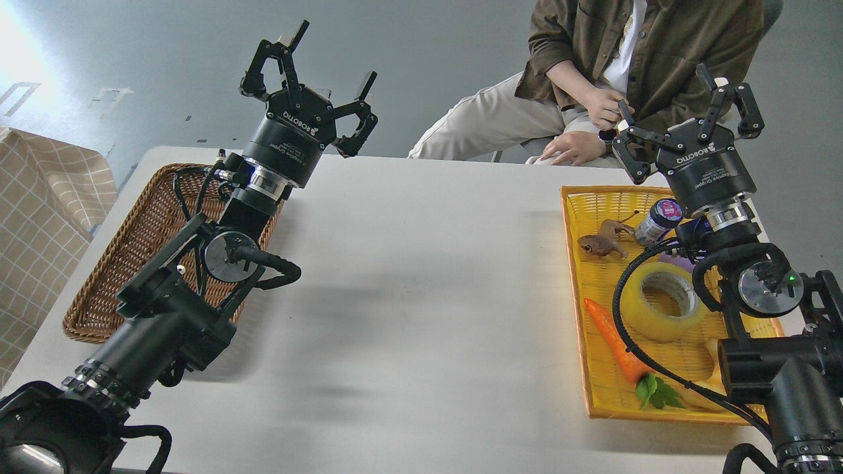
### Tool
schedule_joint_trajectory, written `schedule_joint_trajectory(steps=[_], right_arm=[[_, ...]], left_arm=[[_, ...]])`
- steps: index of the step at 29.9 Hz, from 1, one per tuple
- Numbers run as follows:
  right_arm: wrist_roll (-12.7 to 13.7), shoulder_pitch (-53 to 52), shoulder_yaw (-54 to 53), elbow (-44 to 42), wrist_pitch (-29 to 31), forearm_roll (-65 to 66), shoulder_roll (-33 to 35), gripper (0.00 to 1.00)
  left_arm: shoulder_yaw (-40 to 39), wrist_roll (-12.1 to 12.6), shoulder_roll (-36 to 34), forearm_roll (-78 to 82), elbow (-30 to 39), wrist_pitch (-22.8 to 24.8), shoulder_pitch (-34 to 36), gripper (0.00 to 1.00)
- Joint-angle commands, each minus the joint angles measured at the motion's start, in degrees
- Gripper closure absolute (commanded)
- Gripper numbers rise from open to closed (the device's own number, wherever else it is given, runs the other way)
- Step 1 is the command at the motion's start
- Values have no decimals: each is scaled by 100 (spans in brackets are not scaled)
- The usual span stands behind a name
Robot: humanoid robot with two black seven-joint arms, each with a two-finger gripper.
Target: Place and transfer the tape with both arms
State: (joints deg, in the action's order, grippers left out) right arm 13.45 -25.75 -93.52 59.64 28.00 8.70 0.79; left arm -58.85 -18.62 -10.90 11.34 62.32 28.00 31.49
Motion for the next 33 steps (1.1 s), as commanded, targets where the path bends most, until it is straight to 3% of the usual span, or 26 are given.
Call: schedule_joint_trajectory(steps=[1,33], right_arm=[[0,0,0,-5,0,0,0,0],[0,0,0,-5,0,0,0,0]], left_arm=[[5,-19,0,0,-10,0,-3,2],[-12,-63,-9,0,-18,0,6,2]])
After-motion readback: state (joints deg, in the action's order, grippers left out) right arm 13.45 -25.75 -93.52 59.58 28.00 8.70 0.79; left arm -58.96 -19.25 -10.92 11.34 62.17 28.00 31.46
